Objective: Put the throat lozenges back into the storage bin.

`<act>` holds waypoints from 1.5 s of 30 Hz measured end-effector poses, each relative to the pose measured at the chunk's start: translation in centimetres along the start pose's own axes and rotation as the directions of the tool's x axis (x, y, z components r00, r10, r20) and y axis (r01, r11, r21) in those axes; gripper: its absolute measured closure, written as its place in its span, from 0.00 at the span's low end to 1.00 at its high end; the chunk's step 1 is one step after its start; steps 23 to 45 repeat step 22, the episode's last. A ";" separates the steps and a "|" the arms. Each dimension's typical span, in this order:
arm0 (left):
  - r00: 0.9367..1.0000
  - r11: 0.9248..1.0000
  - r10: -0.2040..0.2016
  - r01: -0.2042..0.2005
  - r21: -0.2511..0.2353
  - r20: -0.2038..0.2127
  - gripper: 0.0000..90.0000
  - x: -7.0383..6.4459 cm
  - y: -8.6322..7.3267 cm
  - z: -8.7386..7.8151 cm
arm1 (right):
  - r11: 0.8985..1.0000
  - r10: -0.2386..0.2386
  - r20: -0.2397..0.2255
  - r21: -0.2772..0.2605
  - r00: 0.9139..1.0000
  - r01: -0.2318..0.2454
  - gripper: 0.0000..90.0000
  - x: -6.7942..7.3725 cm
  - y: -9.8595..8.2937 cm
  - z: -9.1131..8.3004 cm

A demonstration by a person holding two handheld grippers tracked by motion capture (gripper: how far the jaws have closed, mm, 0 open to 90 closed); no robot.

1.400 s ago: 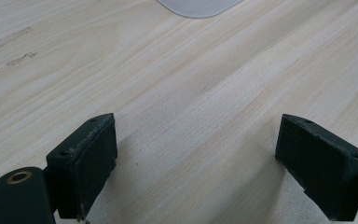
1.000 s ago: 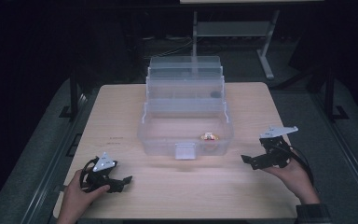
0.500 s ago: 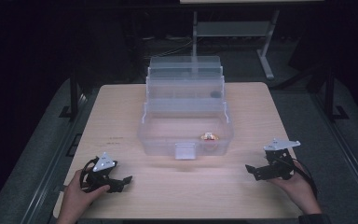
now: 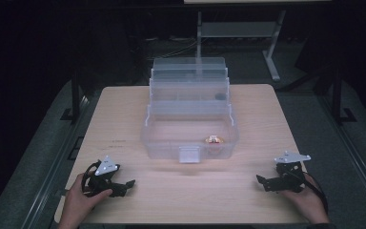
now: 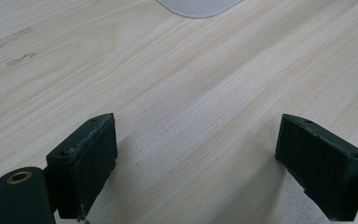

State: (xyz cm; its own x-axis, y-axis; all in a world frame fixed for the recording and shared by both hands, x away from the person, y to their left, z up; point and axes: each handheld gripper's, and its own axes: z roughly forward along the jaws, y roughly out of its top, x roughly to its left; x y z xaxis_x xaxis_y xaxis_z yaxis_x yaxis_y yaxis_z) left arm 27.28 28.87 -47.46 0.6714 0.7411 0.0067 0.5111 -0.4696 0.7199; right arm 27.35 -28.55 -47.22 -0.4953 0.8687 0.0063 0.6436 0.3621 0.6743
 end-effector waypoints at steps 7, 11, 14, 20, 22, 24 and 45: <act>1.000 1.000 0.000 0.000 0.000 0.000 0.13 0.0 0.0 0.0 | 0.999 0.026 -0.001 -0.030 1.000 -0.026 0.00 -0.5 -1.3 0.3; 1.000 1.000 0.000 0.000 0.000 0.000 0.13 0.0 0.0 0.0 | 0.999 0.021 -0.007 -0.033 1.000 -0.021 0.00 -0.6 -1.4 0.3; 1.000 1.000 0.000 0.000 0.000 0.000 0.13 0.0 0.0 0.0 | 0.999 0.021 -0.007 -0.033 1.000 -0.021 0.00 -0.6 -1.4 0.3; 1.000 1.000 0.000 0.000 0.000 0.000 0.13 0.0 0.0 0.0 | 0.999 0.020 -0.007 -0.033 1.000 -0.021 0.00 -0.6 -1.4 0.3; 1.000 1.000 0.000 0.000 0.000 0.000 0.13 0.0 0.0 0.0 | 0.999 0.021 -0.007 -0.033 1.000 -0.021 0.00 -0.6 -1.4 0.3; 1.000 1.000 0.000 0.000 0.000 0.000 0.13 0.0 0.0 0.0 | 0.999 0.021 -0.007 -0.033 1.000 -0.021 0.00 -0.6 -1.4 0.3; 1.000 1.000 0.000 0.000 0.000 0.000 0.13 0.0 0.0 0.0 | 0.999 0.021 -0.007 -0.033 1.000 -0.021 0.00 -0.6 -1.4 0.3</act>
